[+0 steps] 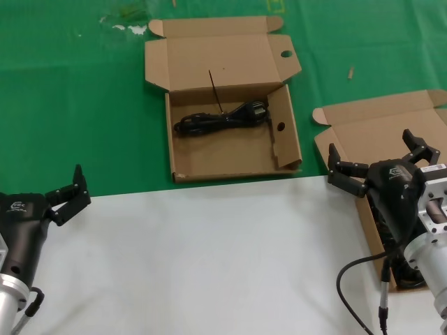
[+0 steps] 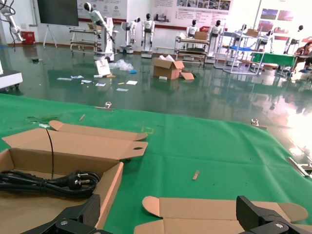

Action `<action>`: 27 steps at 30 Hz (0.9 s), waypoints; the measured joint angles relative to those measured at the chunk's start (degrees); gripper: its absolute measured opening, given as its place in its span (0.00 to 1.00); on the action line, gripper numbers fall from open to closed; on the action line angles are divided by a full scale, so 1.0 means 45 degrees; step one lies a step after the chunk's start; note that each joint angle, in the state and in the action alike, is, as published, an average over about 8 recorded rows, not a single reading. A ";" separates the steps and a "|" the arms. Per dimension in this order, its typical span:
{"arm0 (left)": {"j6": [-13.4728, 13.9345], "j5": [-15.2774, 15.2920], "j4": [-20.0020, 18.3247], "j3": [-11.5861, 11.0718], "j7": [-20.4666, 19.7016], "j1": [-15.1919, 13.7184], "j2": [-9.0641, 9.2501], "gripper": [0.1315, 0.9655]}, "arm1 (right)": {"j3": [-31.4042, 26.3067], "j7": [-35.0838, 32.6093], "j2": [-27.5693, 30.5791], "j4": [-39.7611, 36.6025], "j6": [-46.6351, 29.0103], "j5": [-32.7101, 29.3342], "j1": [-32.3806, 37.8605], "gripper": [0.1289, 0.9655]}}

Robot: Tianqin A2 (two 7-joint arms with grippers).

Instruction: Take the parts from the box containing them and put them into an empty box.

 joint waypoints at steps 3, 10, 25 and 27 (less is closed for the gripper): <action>0.0000 0.0000 0.0000 0.0000 0.0000 0.0000 0.0000 1.00 | 0.0000 0.0000 0.0000 0.0000 0.0000 0.0000 0.0000 1.00; 0.0000 0.0000 0.0000 0.0000 0.0000 0.0000 0.0000 1.00 | 0.0000 0.0000 0.0000 0.0000 0.0000 0.0000 0.0000 1.00; 0.0000 0.0000 0.0000 0.0000 0.0000 0.0000 0.0000 1.00 | 0.0000 0.0000 0.0000 0.0000 0.0000 0.0000 0.0000 1.00; 0.0000 0.0000 0.0000 0.0000 0.0000 0.0000 0.0000 1.00 | 0.0000 0.0000 0.0000 0.0000 0.0000 0.0000 0.0000 1.00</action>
